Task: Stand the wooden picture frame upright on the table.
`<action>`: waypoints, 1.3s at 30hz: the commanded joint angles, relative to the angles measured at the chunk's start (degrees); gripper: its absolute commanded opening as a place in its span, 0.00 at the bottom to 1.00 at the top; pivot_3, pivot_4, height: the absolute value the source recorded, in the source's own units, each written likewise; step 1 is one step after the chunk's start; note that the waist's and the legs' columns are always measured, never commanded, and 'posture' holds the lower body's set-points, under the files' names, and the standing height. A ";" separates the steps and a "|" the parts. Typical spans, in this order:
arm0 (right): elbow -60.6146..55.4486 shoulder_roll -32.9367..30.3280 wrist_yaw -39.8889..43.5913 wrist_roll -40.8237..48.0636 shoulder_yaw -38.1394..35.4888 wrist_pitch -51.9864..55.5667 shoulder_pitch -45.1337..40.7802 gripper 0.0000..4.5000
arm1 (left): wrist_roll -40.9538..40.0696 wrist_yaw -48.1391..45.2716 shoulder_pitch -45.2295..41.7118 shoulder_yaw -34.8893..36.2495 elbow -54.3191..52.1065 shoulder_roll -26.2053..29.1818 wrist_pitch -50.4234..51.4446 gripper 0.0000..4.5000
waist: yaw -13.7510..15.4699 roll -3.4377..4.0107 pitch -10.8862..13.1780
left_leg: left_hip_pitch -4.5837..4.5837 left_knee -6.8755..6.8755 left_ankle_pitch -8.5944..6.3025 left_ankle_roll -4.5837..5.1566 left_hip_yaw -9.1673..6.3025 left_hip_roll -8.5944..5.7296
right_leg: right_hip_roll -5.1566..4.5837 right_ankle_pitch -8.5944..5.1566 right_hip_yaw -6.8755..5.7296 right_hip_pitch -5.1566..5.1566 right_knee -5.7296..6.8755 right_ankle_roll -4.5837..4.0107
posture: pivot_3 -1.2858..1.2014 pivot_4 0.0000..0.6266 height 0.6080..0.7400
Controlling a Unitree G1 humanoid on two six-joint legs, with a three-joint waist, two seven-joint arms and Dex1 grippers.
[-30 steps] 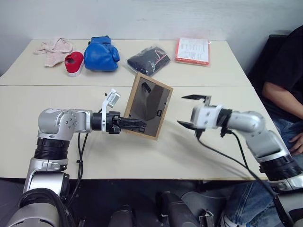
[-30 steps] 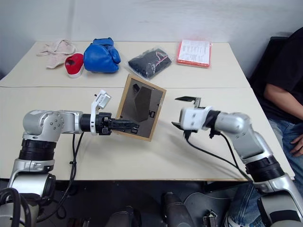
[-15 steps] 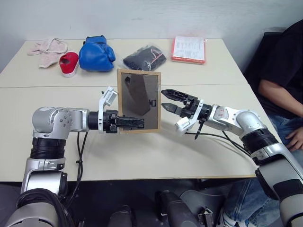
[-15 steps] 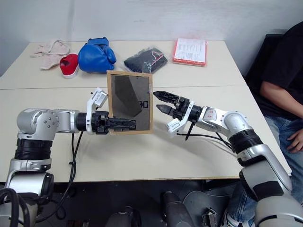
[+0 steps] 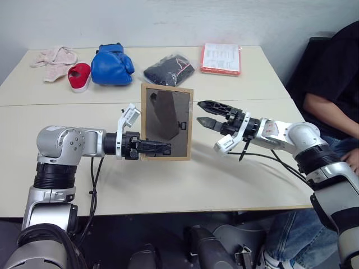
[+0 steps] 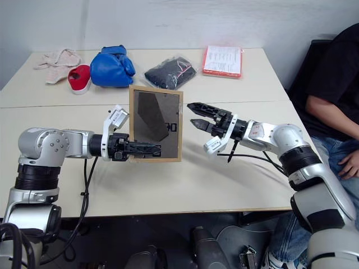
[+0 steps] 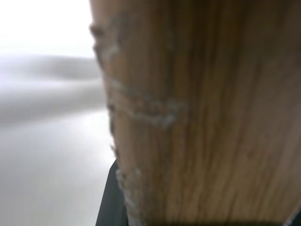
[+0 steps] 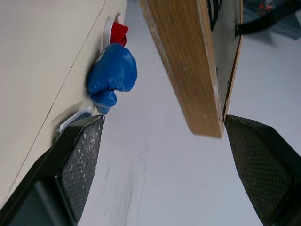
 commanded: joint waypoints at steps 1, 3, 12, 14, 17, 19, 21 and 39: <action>-0.59 2.94 -4.44 -2.23 1.85 1.95 -3.78 0.92 | -1.97 -1.66 -2.10 -0.08 -1.90 0.37 -0.17 0.25 | -0.11 0.00 0.00 | 0.00 0.00 0.00 0.00 0.00 0.00 | 0.00 0.00 0.00 0.00 0.00 0.00 | 0.52 0.24 1.00; 0.64 3.99 -6.02 -3.27 3.09 2.58 -5.10 0.92 | -2.06 -2.03 -2.23 -0.60 -1.89 0.58 -0.15 0.25 | -0.18 0.00 0.00 | 0.01 0.00 0.00 0.00 0.01 0.00 | 0.00 0.00 0.00 0.00 0.01 0.00 | 0.52 0.24 1.00; 5.07 3.85 -11.22 -5.71 8.09 1.11 -9.31 0.41 | -1.49 -3.02 -1.14 -0.94 -3.13 3.10 -2.53 0.25 | -0.07 0.00 0.00 | 0.01 -0.03 0.01 -0.01 -0.01 -0.01 | -0.01 -0.02 -0.02 0.01 -0.02 -0.03 | 0.52 0.24 1.00; 5.37 3.33 -11.82 -5.65 8.58 0.18 -9.92 0.38 | -1.36 -2.41 -0.71 0.07 -3.05 4.16 -2.51 0.30 | -0.17 0.00 0.00 | 0.02 -0.03 0.01 -0.01 -0.01 -0.01 | -0.01 -0.02 -0.01 0.01 -0.01 -0.04 | 0.52 0.24 1.00; 6.12 3.05 -11.54 -4.82 9.01 -1.20 -10.73 0.32 | -2.24 -2.29 0.07 2.90 -3.14 6.59 -2.31 0.47 | -0.52 0.00 0.00 | 0.06 -0.06 0.02 -0.02 0.00 0.00 | 0.00 -0.03 -0.01 0.02 0.00 -0.05 | 0.52 0.24 1.00; 6.38 2.99 -10.63 -3.63 8.84 -2.13 -10.92 0.28 | -2.99 -2.39 1.18 5.17 -4.22 8.88 -2.37 0.62 | -0.82 0.00 0.00 | 0.06 -0.12 0.02 -0.02 0.00 -0.02 | -0.01 -0.03 0.01 0.02 0.00 -0.05 | 0.52 0.24 1.00; 6.51 2.93 -8.78 -1.93 8.41 -3.42 -11.02 0.28 | -3.84 -2.58 3.27 9.01 -6.24 12.51 -2.97 0.76 | -1.13 0.00 0.00 | 0.07 -0.13 0.02 -0.03 0.00 0.00 | 0.00 -0.03 0.01 0.01 0.00 -0.06 | 0.52 0.24 1.00; -21.79 10.64 79.77 109.95 -8.71 63.59 10.95 0.28 | -4.45 7.45 29.30 32.03 -37.44 13.21 -22.51 1.00 | 0.72 0.00 0.12 | 0.41 0.01 -0.05 0.07 -0.32 0.18 | -0.05 -0.04 -0.29 0.49 0.03 -0.09 | 0.52 0.24 1.00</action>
